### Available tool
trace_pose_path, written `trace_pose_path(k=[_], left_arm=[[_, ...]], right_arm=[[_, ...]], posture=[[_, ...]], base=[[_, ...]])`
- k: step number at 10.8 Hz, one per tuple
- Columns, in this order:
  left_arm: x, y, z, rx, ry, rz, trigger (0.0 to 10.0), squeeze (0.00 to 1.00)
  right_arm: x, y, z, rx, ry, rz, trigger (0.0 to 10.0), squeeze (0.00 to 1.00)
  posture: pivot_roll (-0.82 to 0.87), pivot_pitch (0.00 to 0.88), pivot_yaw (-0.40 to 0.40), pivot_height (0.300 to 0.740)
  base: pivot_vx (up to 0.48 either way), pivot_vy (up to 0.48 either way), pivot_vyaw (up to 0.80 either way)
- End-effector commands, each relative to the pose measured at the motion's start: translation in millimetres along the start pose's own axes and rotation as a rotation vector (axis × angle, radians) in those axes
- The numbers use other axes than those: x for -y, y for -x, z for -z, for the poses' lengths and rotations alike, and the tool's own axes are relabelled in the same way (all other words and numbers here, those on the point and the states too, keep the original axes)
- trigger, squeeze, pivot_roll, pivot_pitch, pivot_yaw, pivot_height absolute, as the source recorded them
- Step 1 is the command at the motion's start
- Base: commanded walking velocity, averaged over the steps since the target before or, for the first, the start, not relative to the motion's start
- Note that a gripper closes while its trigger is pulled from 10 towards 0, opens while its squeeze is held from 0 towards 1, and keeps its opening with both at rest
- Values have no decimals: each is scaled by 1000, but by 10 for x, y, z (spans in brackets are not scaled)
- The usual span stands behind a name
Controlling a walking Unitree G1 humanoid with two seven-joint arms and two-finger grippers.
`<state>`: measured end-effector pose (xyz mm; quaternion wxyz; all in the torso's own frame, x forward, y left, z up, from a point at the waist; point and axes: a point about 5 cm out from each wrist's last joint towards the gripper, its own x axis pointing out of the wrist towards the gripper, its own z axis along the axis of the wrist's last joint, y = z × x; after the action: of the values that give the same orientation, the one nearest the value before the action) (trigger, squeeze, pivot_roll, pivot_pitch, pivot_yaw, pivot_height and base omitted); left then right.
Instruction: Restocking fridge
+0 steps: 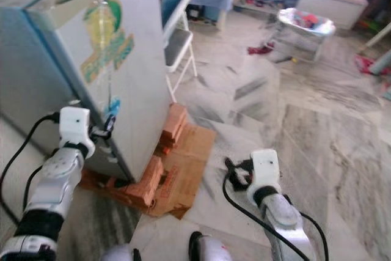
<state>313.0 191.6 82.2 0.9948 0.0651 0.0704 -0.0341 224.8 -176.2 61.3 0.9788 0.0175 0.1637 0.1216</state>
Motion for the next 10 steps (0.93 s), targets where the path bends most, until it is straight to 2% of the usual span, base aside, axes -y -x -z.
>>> trace_pose_path(k=[1, 3, 4, 6, 8, 9, 10], left_arm=[[71, -52, -59, 26, -9, 34, 10000, 0], [203, -142, -199, 87, 23, 92, 10000, 0], [259, -155, -222, 97, 0, 110, 10000, 0], [382, -166, -267, 121, 11, 176, 10000, 0], [555, -102, -277, 139, -38, 305, 10000, 0], [608, -68, -248, 139, -43, 330, 10000, 0], [650, -55, -237, 138, -39, 343, 10000, 0]], right_arm=[[-105, 11, -57, 2, -36, -94, 10000, 0], [-217, 69, -63, -50, -68, -280, 10000, 0], [-222, 72, -62, -64, -64, -314, 10000, 0], [-189, 82, -59, -69, -34, -310, 10000, 0], [-149, 123, 29, -89, -53, -281, 10000, 0], [-49, 213, 126, -84, -62, -184, 10000, 0], [-5, 300, 202, -91, -76, -178, 10000, 0]], posture=[[88, 122, -43, 740], [78, 121, -50, 740], [73, 122, -46, 740], [74, 125, -42, 740], [78, 126, -44, 740], [78, 127, -47, 740], [75, 128, -46, 740]], base=[[0, 0, 0], [0, 0, 0], [0, 0, 0], [0, 0, 0], [0, 0, 0], [0, 0, 0], [0, 0, 0]])
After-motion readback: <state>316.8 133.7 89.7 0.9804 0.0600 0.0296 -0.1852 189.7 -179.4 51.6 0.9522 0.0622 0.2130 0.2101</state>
